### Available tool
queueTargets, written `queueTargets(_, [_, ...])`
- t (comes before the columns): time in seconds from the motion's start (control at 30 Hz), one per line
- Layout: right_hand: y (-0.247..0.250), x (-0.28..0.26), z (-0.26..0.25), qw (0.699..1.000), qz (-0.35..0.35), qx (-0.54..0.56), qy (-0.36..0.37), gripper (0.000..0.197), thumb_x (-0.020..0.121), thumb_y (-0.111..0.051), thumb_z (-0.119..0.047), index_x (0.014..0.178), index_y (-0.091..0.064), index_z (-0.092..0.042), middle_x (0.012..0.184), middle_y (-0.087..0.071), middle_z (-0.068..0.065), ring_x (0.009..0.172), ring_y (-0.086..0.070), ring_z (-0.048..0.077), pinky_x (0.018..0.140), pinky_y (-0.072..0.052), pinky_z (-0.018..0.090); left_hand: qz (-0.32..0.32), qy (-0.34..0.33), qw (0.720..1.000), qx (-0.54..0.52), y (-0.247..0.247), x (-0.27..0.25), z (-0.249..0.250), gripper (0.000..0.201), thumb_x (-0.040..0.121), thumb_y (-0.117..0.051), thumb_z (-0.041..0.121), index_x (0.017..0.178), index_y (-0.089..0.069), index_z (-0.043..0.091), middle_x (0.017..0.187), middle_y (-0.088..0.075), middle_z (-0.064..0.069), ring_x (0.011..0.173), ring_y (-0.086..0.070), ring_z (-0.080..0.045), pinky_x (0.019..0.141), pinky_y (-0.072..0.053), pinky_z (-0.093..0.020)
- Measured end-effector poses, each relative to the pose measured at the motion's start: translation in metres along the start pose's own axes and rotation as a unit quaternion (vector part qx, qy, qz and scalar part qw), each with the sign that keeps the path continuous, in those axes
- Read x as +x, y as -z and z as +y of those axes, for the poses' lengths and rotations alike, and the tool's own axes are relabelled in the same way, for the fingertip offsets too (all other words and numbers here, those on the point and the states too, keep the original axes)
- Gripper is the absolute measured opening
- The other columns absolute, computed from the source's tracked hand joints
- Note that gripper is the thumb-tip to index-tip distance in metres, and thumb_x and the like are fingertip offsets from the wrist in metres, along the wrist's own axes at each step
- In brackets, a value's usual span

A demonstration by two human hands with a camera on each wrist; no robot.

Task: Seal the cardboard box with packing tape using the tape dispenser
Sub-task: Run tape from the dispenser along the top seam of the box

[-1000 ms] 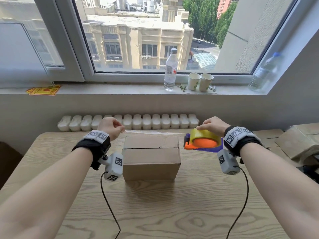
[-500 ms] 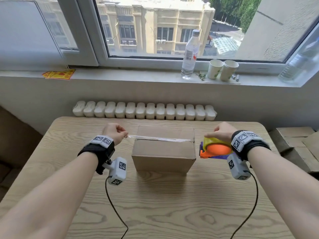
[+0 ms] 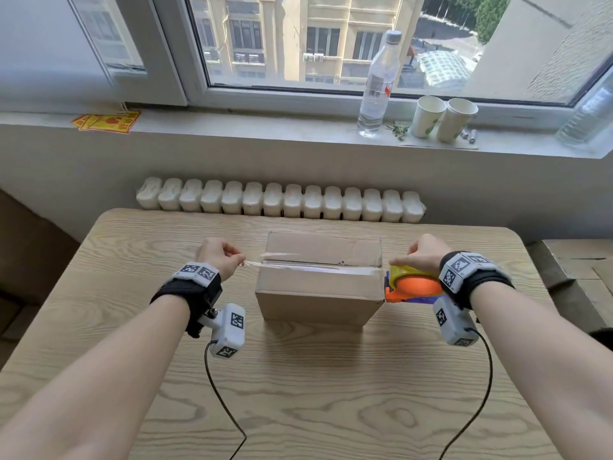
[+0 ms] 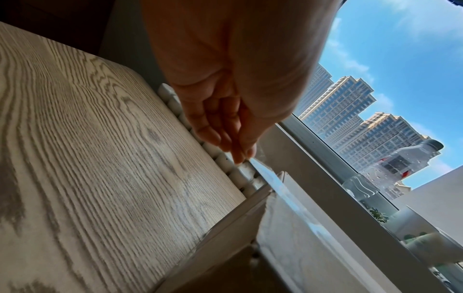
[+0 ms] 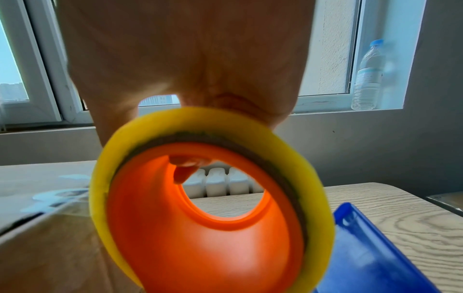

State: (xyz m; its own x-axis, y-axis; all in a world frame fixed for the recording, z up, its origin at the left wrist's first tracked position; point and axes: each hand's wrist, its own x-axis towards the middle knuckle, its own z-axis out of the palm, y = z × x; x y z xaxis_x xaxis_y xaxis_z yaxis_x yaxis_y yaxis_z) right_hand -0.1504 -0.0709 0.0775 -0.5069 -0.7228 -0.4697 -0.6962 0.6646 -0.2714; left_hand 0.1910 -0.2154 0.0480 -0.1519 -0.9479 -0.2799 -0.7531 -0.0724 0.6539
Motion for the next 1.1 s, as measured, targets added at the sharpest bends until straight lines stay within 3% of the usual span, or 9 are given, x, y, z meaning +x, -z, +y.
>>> queueTargets(0.27, [-0.008, 0.005, 0.0, 1.0, 0.003, -0.027, -0.001, 0.048, 0.072, -0.069, -0.054, 0.056, -0.056, -0.01, 0.057, -0.054, 0.006, 0.056, -0.049, 0.021, 0.048, -0.032, 0.028, 0.004, 0.016, 1.0, 0.005, -0.016, 0.002, -0.005, 0.03, 0.076, -0.072, 0.016, 0.05, -0.058, 0.024, 0.058, -0.063, 0.002, 0.07, -0.063, -0.019, 0.07, -0.049, -0.029])
queueTargets(0.4, [-0.012, 0.006, 0.001, 1.0, 0.012, -0.026, -0.003, 0.053, 0.072, -0.068, -0.054, 0.046, -0.049, -0.013, 0.05, -0.05, 0.005, 0.052, -0.046, 0.02, 0.045, -0.029, 0.028, -0.017, 0.023, 1.0, -0.002, -0.028, 0.003, -0.007, 0.017, 0.076, -0.072, 0.015, 0.06, -0.065, 0.016, 0.073, -0.073, -0.009, 0.077, -0.067, -0.022, 0.076, -0.052, -0.031])
queueTargets(0.5, [-0.015, 0.008, 0.001, 1.0, 0.015, -0.024, -0.004, 0.051, 0.072, -0.068, -0.055, 0.048, -0.054, -0.012, 0.052, -0.053, 0.004, 0.057, -0.05, 0.022, 0.046, -0.032, 0.028, -0.029, 0.019, 0.999, -0.009, -0.036, 0.006, -0.008, 0.01, 0.074, -0.073, 0.014, 0.064, -0.071, 0.013, 0.076, -0.074, -0.014, 0.08, -0.069, -0.028, 0.08, -0.056, -0.038])
queueTargets(0.63, [-0.019, 0.01, 0.004, 1.0, 0.017, -0.012, -0.003, 0.051, 0.071, -0.067, -0.058, 0.053, -0.057, -0.011, 0.057, -0.055, 0.008, 0.057, -0.05, 0.023, 0.05, -0.034, 0.029, -0.042, 0.027, 0.999, -0.009, -0.046, 0.007, -0.006, 0.006, 0.077, -0.071, 0.014, 0.075, -0.073, 0.009, 0.082, -0.073, -0.017, 0.083, -0.068, -0.03, 0.08, -0.054, -0.037])
queueTargets(0.77, [-0.024, 0.008, 0.004, 1.0, 0.02, 0.002, -0.009, 0.059, 0.072, -0.066, -0.06, 0.045, -0.041, -0.014, 0.053, -0.042, 0.01, 0.056, -0.041, 0.025, 0.05, -0.026, 0.03, -0.042, 0.045, 0.998, -0.013, -0.051, 0.01, -0.003, 0.01, 0.08, -0.067, 0.013, 0.082, -0.074, 0.007, 0.089, -0.073, -0.019, 0.09, -0.067, -0.033, 0.082, -0.053, -0.037])
queueTargets(0.87, [-0.028, 0.006, 0.005, 0.999, 0.025, 0.019, -0.017, 0.066, 0.072, -0.065, -0.06, 0.06, -0.064, 0.005, 0.066, -0.061, 0.028, 0.058, -0.046, 0.026, 0.052, -0.031, 0.03, -0.034, 0.069, 0.997, -0.005, -0.051, 0.009, 0.002, 0.014, 0.081, -0.064, 0.013, 0.087, -0.074, 0.006, 0.095, -0.073, -0.019, 0.094, -0.065, -0.033, 0.081, -0.048, -0.032])
queueTargets(0.93, [-0.031, 0.005, 0.005, 0.999, 0.029, 0.026, -0.019, 0.067, 0.072, -0.064, -0.06, 0.072, -0.07, 0.006, 0.077, -0.068, 0.026, 0.059, -0.05, 0.025, 0.055, -0.035, 0.029, -0.03, 0.078, 0.996, 0.003, -0.052, 0.01, 0.005, 0.016, 0.082, -0.063, 0.013, 0.091, -0.074, 0.005, 0.099, -0.072, -0.019, 0.097, -0.064, -0.034, 0.076, -0.044, -0.03])
queueTargets(1.03, [-0.034, 0.004, 0.006, 0.998, 0.036, 0.037, -0.024, 0.056, 0.072, -0.064, -0.06, 0.048, -0.051, -0.01, 0.058, -0.054, 0.016, 0.057, -0.048, 0.026, 0.053, -0.032, 0.029, -0.018, 0.095, 0.995, 0.021, -0.051, 0.01, 0.007, 0.022, 0.082, -0.065, 0.019, 0.097, -0.071, 0.004, 0.106, -0.07, -0.019, 0.101, -0.062, -0.034, 0.076, -0.043, -0.029])
queueTargets(1.1, [-0.034, 0.002, 0.005, 0.998, 0.041, 0.039, -0.024, 0.055, 0.072, -0.064, -0.059, 0.046, -0.041, -0.016, 0.057, -0.05, 0.01, 0.056, -0.046, 0.026, 0.053, -0.031, 0.029, 0.004, 0.1, 0.994, 0.034, -0.051, 0.01, 0.009, 0.03, 0.081, -0.065, 0.021, 0.105, -0.067, 0.004, 0.111, -0.067, -0.019, 0.105, -0.059, -0.035, 0.082, -0.046, -0.034])
